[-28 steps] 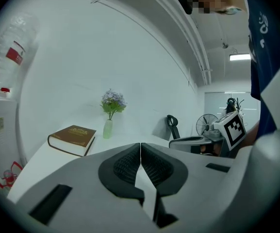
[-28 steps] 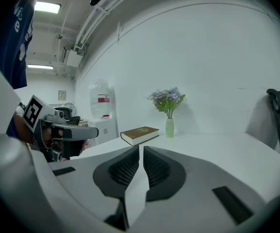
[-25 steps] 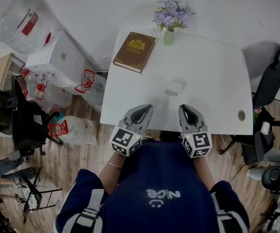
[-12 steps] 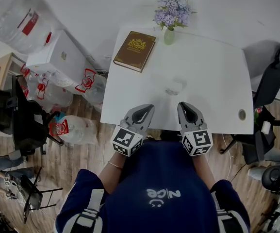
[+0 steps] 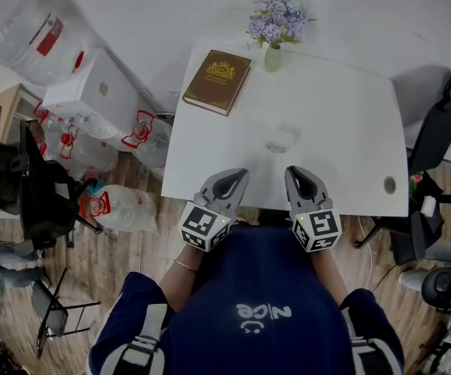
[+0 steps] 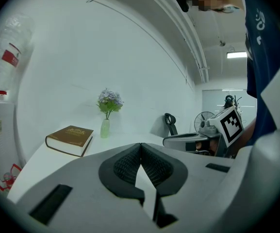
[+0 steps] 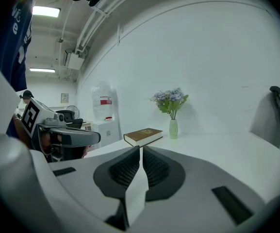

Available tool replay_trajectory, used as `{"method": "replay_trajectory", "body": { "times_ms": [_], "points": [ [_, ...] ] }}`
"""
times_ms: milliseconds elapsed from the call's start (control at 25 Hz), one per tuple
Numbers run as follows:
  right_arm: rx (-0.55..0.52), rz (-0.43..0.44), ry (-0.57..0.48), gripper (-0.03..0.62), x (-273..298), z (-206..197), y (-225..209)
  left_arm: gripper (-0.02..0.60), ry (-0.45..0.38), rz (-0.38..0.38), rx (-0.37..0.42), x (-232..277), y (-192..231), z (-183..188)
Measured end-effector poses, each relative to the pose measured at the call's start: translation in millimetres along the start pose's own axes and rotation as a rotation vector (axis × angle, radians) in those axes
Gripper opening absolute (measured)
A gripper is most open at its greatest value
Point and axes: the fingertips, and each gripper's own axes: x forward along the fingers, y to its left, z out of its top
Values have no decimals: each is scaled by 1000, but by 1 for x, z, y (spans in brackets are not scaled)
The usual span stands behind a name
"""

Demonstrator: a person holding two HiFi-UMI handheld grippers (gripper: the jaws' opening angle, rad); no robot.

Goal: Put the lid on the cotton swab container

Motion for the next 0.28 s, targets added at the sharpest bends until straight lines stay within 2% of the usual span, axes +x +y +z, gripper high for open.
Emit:
{"method": "replay_trajectory", "body": {
  "times_ms": [280],
  "points": [
    [-17, -7, -7, 55, -3, -1, -2, 18, 12, 0, 2, 3, -3, -6]
  ]
}}
